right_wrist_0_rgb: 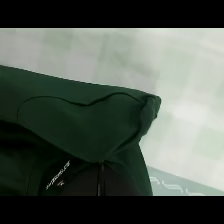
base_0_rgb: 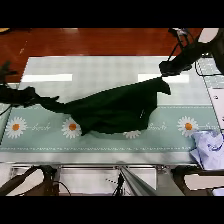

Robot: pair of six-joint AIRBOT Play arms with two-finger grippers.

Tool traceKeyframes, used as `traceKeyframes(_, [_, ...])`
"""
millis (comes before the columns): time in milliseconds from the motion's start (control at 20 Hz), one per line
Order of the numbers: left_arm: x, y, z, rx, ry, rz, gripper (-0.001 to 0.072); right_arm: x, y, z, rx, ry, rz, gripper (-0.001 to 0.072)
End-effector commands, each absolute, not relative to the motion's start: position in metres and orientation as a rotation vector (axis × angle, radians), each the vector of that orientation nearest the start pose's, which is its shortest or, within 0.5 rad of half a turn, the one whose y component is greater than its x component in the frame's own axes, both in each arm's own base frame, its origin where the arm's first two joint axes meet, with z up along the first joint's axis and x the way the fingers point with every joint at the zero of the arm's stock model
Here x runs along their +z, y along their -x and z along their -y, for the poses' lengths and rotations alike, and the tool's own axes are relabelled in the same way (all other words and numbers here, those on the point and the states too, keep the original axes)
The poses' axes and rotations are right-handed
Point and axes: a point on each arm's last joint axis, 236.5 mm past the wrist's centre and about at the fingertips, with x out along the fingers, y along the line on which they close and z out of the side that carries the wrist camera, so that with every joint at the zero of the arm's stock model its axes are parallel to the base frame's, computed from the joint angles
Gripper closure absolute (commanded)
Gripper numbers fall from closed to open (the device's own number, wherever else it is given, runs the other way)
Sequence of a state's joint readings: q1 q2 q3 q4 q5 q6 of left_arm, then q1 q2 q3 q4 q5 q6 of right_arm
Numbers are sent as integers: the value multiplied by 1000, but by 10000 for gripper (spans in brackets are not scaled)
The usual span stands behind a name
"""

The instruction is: Fold the shirts.

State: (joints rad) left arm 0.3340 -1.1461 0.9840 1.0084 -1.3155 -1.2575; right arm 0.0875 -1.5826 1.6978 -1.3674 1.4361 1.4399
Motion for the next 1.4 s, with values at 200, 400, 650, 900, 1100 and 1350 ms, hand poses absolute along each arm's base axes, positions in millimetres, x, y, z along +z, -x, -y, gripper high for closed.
traceKeyframes(200, [1, -330, 21, -280, 558, -1384, 361, 46, -450, -89, 336, 34, -1310, 691])
traceKeyframes(400, [22, -301, 18, -290, 531, -1427, 59, 46, -452, -88, 331, 39, -1305, 691])
traceKeyframes(650, [52, -298, 13, -235, 490, -1310, 59, 46, -450, -88, 333, 38, -1312, 691])
traceKeyframes(900, [15, -284, 99, -413, 613, -1351, 59, 46, -451, -88, 332, 38, -1306, 691])
traceKeyframes(1100, [-36, -255, 141, -460, 599, -1485, 59, 46, -451, -88, 333, 38, -1308, 691])
traceKeyframes(1350, [-65, -260, 151, -435, 607, -1534, 61, 46, -451, -88, 333, 38, -1309, 691])
